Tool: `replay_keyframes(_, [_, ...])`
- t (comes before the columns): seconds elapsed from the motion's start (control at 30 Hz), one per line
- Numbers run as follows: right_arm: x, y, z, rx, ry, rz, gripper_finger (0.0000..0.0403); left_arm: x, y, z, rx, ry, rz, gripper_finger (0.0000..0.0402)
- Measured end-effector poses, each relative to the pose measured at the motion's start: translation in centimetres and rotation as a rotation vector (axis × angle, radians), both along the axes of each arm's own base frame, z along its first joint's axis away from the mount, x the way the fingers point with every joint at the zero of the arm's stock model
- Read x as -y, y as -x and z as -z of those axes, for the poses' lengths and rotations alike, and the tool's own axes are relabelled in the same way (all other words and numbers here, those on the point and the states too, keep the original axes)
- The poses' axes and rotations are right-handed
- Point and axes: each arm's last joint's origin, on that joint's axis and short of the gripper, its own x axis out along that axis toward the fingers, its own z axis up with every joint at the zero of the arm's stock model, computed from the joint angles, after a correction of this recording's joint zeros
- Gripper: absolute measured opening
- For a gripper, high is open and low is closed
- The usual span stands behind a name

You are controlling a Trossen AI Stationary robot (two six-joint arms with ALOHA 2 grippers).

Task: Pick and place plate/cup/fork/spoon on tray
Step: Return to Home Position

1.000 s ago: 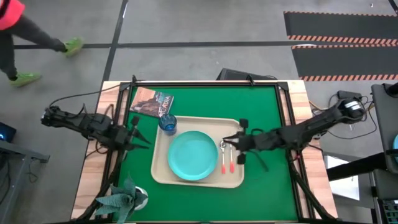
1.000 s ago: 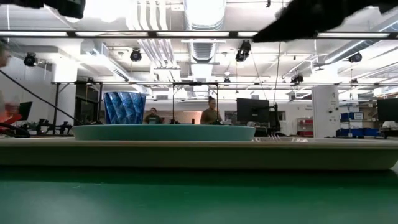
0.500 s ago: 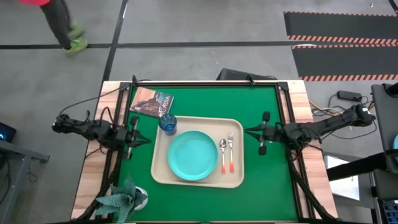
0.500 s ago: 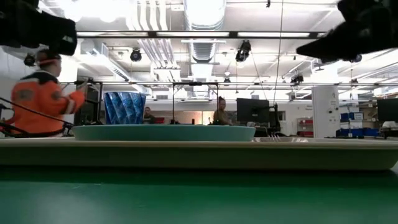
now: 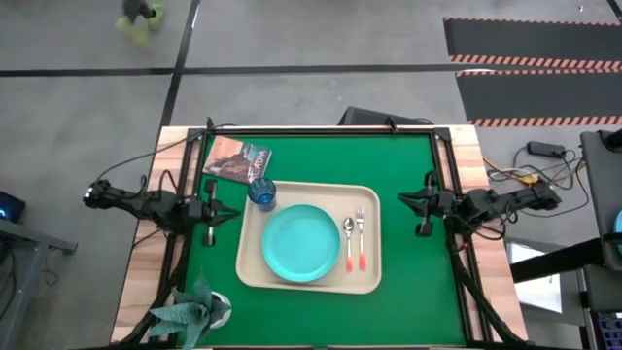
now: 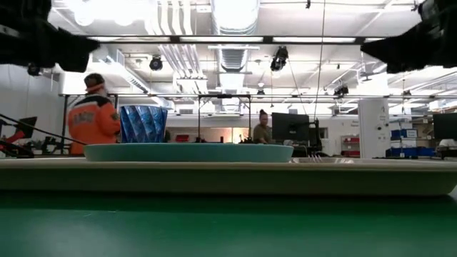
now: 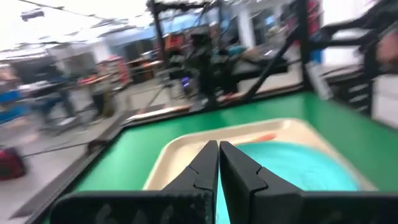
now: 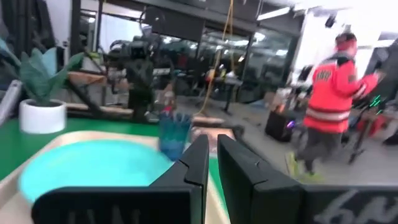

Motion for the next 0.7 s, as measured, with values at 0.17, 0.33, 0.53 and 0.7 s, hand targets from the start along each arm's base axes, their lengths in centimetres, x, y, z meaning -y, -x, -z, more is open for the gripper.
replay_keyframes(0.17, [0.1,0.2,-0.6,0.014,0.066,0.029,0.0027,-0.1,-0.4,1.1,-0.042,-0.036,-0.078,0.0001])
replay_keyframes(0.33, [0.1,0.1,-0.3,-0.010,0.132,0.041,0.0027,-0.1,-0.6,1.4,-0.076,-0.047,-0.085,0.0001])
replay_keyframes(0.53, [0.1,0.0,-0.2,-0.038,0.207,0.054,0.0027,0.0,-0.9,1.8,-0.118,-0.061,-0.085,0.0001])
replay_keyframes(0.7, [0.0,-0.1,-0.1,-0.049,0.191,0.049,0.0027,0.1,-1.1,2.1,-0.152,-0.073,-0.085,0.0001])
